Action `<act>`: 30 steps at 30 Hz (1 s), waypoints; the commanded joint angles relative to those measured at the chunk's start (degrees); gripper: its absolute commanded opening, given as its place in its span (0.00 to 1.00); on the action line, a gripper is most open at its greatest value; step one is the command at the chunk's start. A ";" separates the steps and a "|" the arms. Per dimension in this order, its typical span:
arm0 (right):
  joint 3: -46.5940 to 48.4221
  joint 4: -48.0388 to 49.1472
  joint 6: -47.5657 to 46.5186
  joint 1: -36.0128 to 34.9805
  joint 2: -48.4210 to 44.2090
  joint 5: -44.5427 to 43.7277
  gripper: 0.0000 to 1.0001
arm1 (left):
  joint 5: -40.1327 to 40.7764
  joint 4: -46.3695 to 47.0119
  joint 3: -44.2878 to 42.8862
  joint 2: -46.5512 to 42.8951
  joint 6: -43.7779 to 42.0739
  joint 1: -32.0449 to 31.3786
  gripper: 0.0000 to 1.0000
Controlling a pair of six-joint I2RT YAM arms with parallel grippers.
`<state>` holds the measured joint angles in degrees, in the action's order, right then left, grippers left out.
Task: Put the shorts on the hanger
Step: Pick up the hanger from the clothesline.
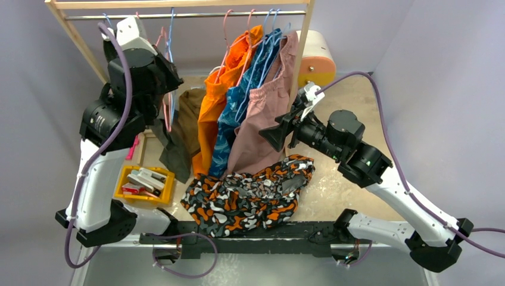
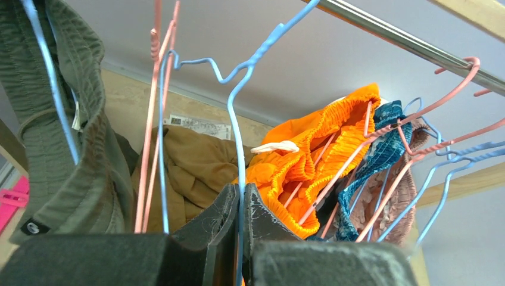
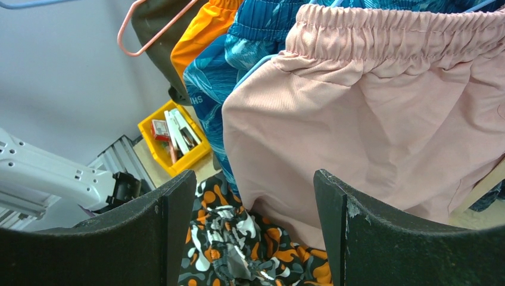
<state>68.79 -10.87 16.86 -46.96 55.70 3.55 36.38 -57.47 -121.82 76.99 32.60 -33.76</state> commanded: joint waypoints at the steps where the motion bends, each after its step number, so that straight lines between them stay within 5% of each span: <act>1: 0.54 1.89 0.12 -0.04 0.19 -0.65 0.74 | 0.42 -0.32 -2.58 -1.84 2.06 0.36 0.00; 19: -0.46 2.02 0.10 -0.06 -0.86 -0.99 0.74 | -6.84 5.75 1.14 -5.15 2.78 0.40 0.00; 30: -1.02 1.72 0.15 -0.06 -1.56 -1.61 0.74 | -3.34 9.16 3.76 -7.22 0.22 0.36 0.00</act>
<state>67.85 -10.96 16.86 -46.96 55.46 3.31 30.92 -54.04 -118.74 71.90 35.05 -33.76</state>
